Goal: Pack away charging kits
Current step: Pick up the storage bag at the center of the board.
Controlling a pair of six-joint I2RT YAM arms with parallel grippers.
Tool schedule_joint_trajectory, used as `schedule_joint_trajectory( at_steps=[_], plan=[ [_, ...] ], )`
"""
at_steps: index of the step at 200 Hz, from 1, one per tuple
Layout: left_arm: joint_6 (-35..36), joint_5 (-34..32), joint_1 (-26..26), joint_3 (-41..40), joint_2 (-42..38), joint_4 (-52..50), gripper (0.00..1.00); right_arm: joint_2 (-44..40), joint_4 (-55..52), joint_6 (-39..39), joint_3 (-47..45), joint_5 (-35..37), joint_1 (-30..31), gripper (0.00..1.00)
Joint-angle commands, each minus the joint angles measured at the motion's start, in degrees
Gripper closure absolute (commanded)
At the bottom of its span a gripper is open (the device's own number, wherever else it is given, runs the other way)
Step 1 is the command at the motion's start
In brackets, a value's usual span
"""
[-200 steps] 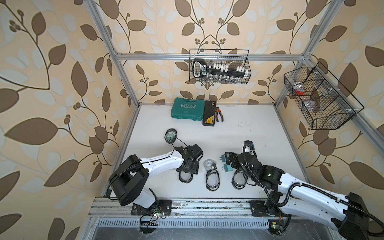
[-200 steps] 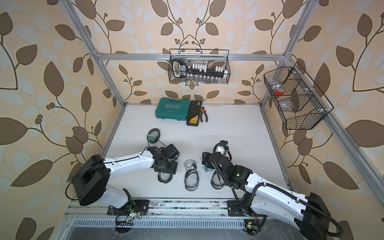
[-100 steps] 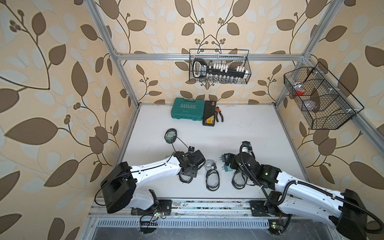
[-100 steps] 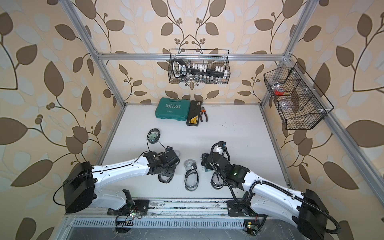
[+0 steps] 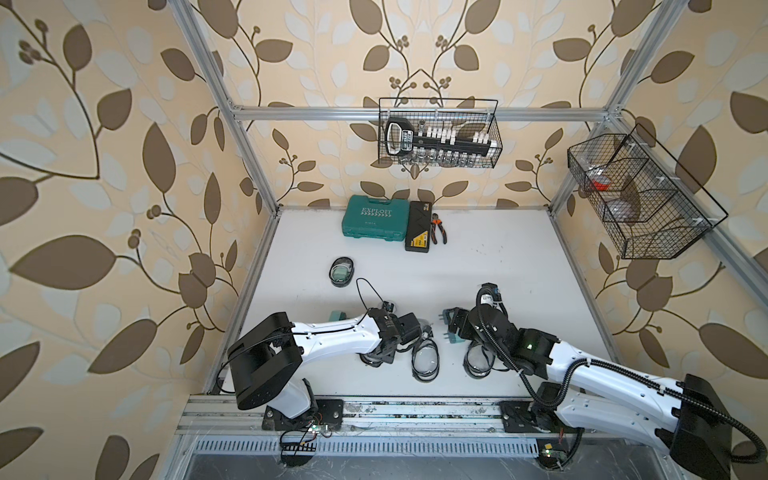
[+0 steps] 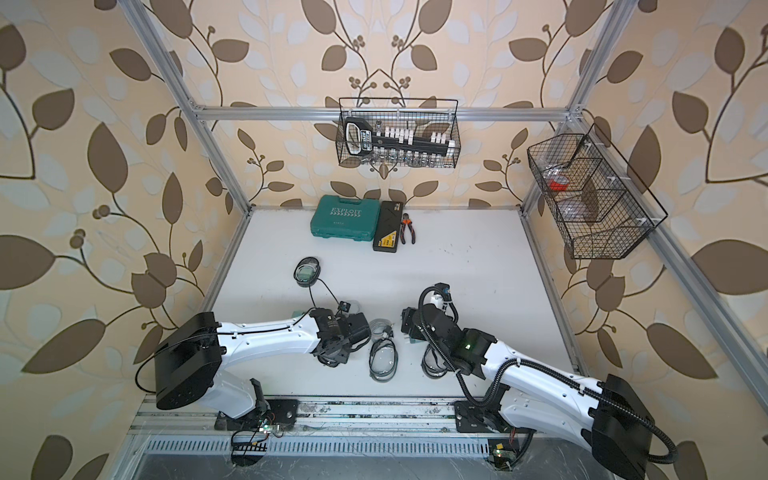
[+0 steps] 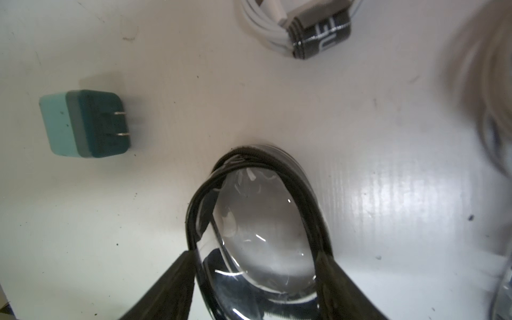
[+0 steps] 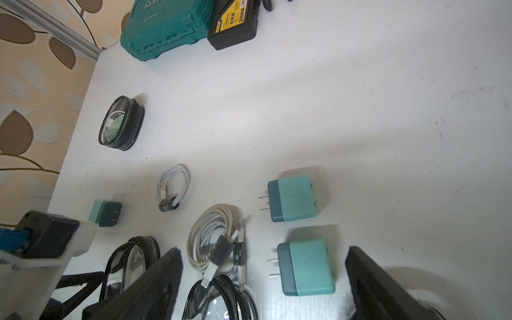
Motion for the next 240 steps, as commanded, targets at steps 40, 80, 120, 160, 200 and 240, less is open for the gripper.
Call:
schedule_joint_trajectory(
  at_steps=[40, 80, 120, 160, 200, 240],
  plan=[
    [-2.77, -4.26, -0.52, 1.62, -1.72, -3.51, 0.28, 0.2, 0.94, 0.65, -0.06, -1.29, -0.18, 0.09],
    [-1.27, -3.03, -0.5, -3.28, -13.42, 0.11, 0.24, 0.2, 1.38, 0.65, -0.1, -1.63, -0.13, 0.09],
    [1.08, 1.96, -0.75, -5.33, -15.79, 2.89, 0.22, 0.68, 1.62, 0.65, 0.06, -2.1, -0.07, 0.1],
    [-2.71, 1.89, -5.2, -3.15, -10.06, -1.23, 0.25, 0.28, 1.46, 0.65, -0.15, -2.37, -0.03, 0.1],
    [-7.07, -2.07, -8.74, -0.35, -6.54, -7.27, 0.24, 0.19, 1.94, 0.76, -0.7, -2.7, 0.05, 0.1],
    [-9.09, -4.69, -9.32, 2.2, -0.98, -10.1, 0.27, -0.19, 2.0, 0.84, -1.15, -2.86, 0.04, 0.1]
  ],
)
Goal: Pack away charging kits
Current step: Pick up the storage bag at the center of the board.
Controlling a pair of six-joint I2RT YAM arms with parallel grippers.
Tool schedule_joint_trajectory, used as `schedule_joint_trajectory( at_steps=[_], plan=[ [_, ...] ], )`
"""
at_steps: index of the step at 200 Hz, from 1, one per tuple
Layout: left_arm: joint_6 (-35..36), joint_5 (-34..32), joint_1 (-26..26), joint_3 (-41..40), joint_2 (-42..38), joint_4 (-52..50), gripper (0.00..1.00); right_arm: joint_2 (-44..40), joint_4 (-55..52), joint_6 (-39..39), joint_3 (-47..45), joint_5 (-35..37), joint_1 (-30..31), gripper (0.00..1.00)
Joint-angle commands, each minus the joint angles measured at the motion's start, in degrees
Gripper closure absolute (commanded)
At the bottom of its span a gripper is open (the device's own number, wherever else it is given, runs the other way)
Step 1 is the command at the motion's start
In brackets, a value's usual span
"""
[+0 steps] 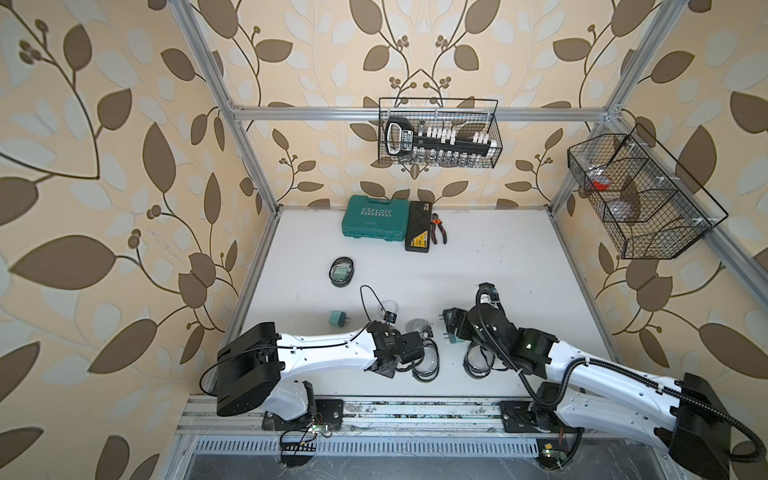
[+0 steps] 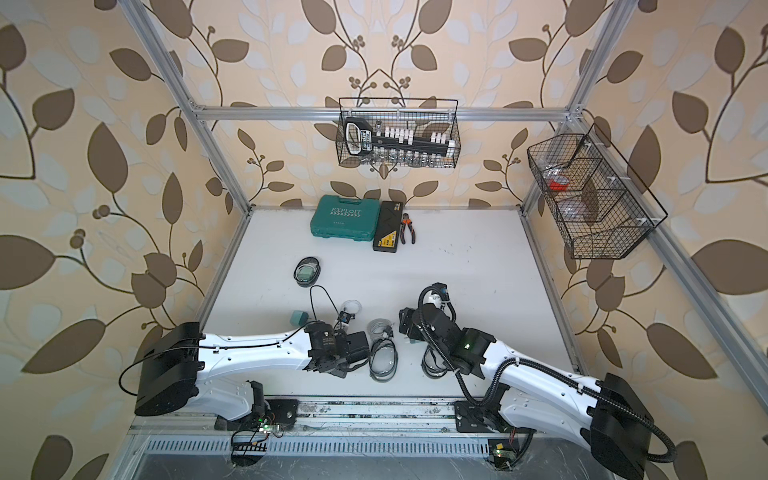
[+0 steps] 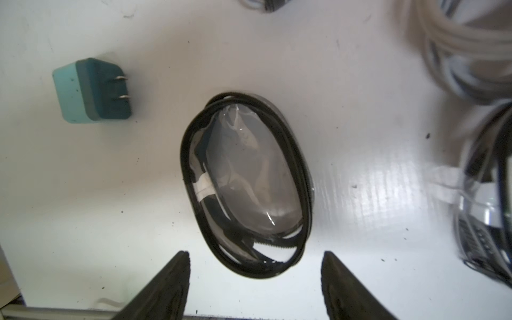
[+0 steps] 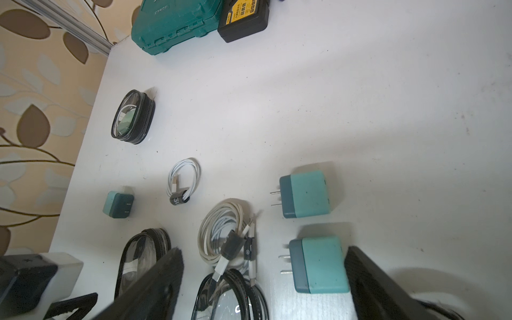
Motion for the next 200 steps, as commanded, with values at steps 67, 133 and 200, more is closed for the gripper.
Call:
schedule_joint_trajectory(
  at_steps=[67, 133, 200],
  plan=[
    [-2.85, -5.11, -0.49, 5.78, 8.69, -6.05, 0.37, -2.85, -0.02, 0.84, -2.21, -0.28, 0.04, 0.1],
    [-2.19, -5.38, -0.45, 7.26, 11.76, -5.48, 0.78, -3.23, -0.21, 0.78, -2.57, -0.14, 0.04, 0.1],
    [-2.77, -7.28, 1.01, 10.4, 16.0, -10.16, 0.54, -3.31, -0.18, 0.64, -2.58, -0.14, 0.04, 0.1]
  ],
)
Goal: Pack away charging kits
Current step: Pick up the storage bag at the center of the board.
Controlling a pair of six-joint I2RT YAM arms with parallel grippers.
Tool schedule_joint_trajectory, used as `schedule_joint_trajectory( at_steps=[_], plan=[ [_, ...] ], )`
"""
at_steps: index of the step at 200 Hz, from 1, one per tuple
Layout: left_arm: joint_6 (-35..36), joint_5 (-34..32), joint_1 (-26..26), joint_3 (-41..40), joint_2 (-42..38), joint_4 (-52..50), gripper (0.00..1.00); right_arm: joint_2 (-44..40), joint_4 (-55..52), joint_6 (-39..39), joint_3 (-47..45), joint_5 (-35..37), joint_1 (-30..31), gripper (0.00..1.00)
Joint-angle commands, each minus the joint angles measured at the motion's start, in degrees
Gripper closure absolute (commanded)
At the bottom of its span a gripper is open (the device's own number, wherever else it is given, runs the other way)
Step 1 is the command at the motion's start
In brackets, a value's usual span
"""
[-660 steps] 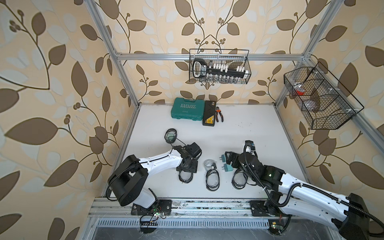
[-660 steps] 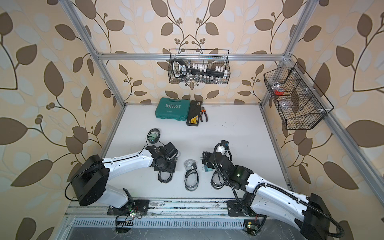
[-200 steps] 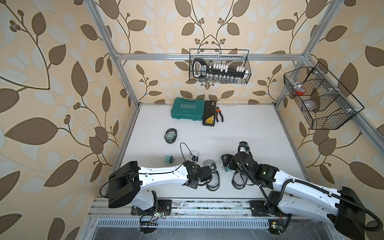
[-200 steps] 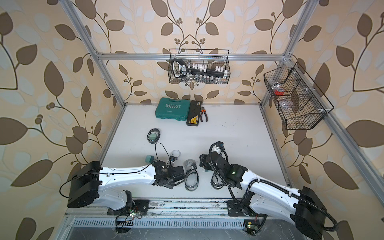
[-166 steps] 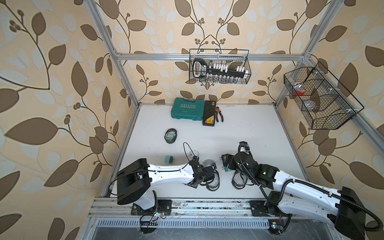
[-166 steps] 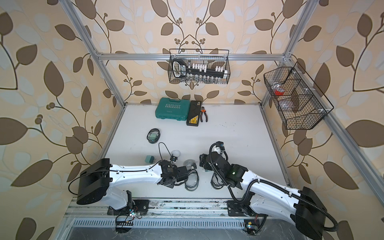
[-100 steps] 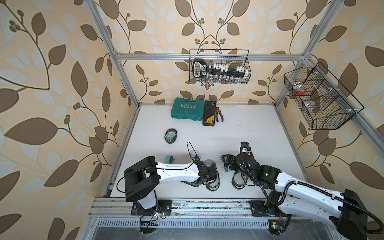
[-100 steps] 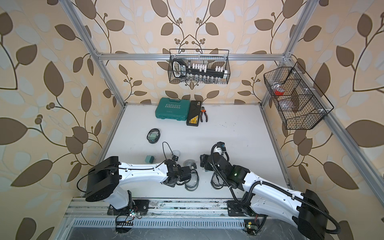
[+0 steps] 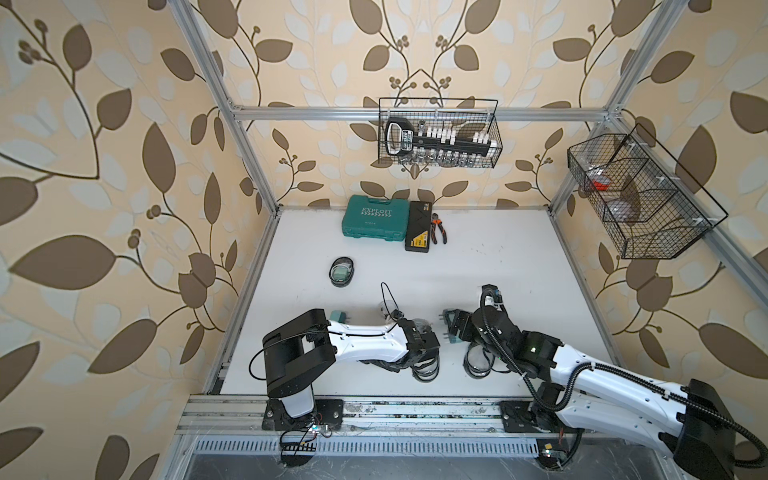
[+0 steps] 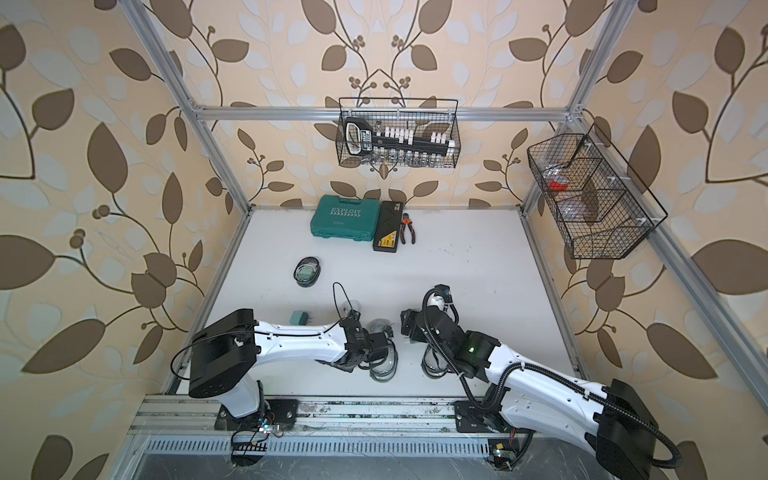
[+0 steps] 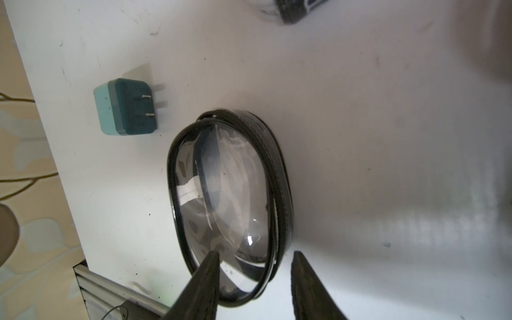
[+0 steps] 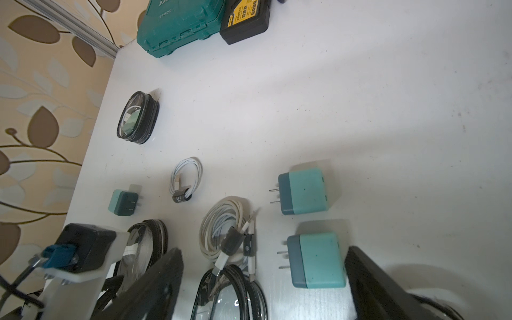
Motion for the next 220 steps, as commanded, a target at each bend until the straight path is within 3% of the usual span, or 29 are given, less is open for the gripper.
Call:
schedule_joint_trajectory(
  at_steps=[1, 28, 62, 90, 127, 166, 220],
  plan=[
    [-0.58, -2.28, 1.02, 2.38, 1.67, -4.57, 0.54, -0.58, -0.25, 0.63, -0.91, 0.05, 0.04, 0.1],
    [2.58, 2.01, 5.8, 1.83, 3.67, -2.03, 0.63, -0.76, 0.21, 0.62, -1.27, 0.13, 0.09, 0.1],
    [4.73, 1.6, 7.59, 3.01, 5.17, -1.55, 0.73, -0.67, 0.21, 0.25, -1.27, 0.29, 0.04, 0.09],
    [7.26, 3.53, 10.51, 3.76, 7.03, 0.44, 1.0, -1.06, 0.12, 0.04, -1.35, 0.49, 0.04, 0.09],
    [7.69, 0.68, 10.84, 7.38, 7.42, -1.13, 1.0, -2.13, -0.18, -0.08, -1.79, 0.78, 0.04, 0.09],
    [6.93, -2.9, 10.84, 10.93, 2.5, -3.81, 1.0, -3.97, -0.29, -0.1, -2.36, 0.71, 0.05, 0.09],
    [10.34, 3.67, 10.84, 12.95, -3.42, 1.46, 1.0, -4.6, 5.22, -1.07, -4.47, -4.07, 0.08, 0.1]
  ],
)
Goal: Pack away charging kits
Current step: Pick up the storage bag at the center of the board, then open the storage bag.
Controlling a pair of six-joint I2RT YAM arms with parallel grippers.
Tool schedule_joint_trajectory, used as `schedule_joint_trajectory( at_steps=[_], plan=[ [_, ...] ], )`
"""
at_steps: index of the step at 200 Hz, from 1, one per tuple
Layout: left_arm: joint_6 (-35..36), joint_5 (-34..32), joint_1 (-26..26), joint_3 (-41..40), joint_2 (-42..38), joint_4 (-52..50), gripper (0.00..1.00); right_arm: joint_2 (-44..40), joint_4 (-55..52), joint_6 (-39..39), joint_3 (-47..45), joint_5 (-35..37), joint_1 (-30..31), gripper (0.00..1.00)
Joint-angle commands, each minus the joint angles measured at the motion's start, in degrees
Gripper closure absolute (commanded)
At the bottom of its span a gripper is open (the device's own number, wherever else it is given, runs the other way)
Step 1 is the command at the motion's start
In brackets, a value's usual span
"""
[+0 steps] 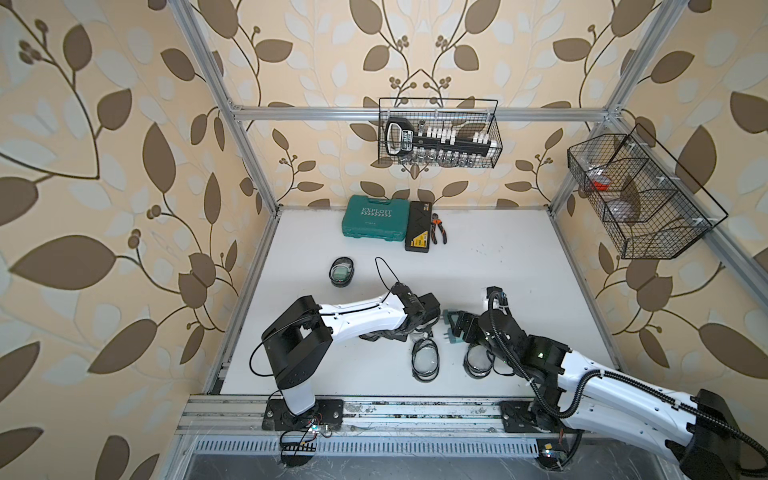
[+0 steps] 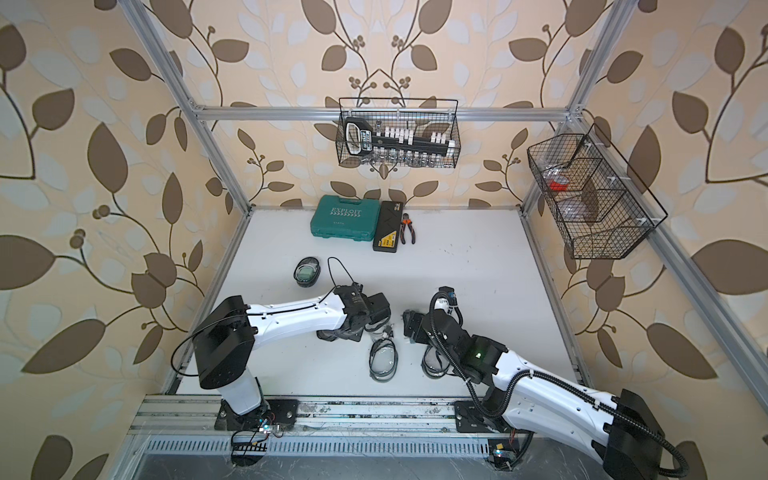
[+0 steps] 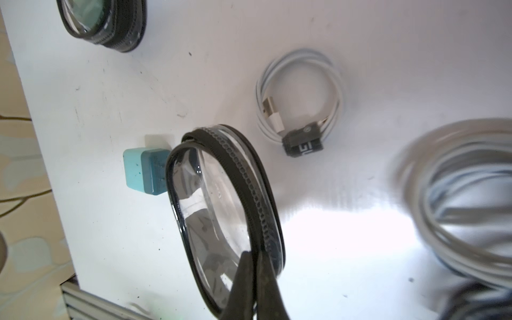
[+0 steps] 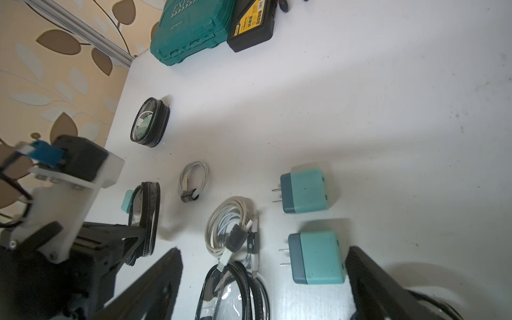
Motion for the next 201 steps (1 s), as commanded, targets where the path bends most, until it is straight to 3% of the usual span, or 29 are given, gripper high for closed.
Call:
schedule_joint_trajectory(
  at_steps=[1, 59, 75, 102, 132, 171, 201],
  plan=[
    [1.74, 2.42, 0.19, 1.45, -2.85, 1.02, 1.0, -0.11, 4.01, -0.88, -1.67, -3.47, 0.06, 0.1],
    [0.75, 10.6, 0.22, -4.15, -10.6, 9.4, 1.0, 7.13, 26.08, -4.27, -3.78, -20.69, 0.6, 0.1],
    [-0.73, 12.99, 0.19, -6.82, -14.53, 12.74, 1.0, 9.65, 29.9, -3.5, -3.32, -23.2, 0.6, 0.16],
    [-0.95, 15.31, 0.2, -11.2, -23.28, 19.77, 1.0, 12.14, 35.05, -0.72, -3.2, -25.35, 0.74, 0.28],
    [1.21, 19.08, 0.02, -14.58, -27.31, 27.63, 1.0, 12.67, 36.7, -0.24, -1.96, -27.36, 0.91, 0.3],
    [4.19, 18.61, -0.76, -15.94, -30.03, 30.59, 1.0, 12.66, 36.48, 1.1, -1.33, -25.7, 1.33, 0.32],
    [5.78, 18.67, -2.07, -16.29, -31.31, 31.89, 1.0, 15.44, 35.82, 2.4, 0.9, -25.71, 1.39, 0.41]
  ],
)
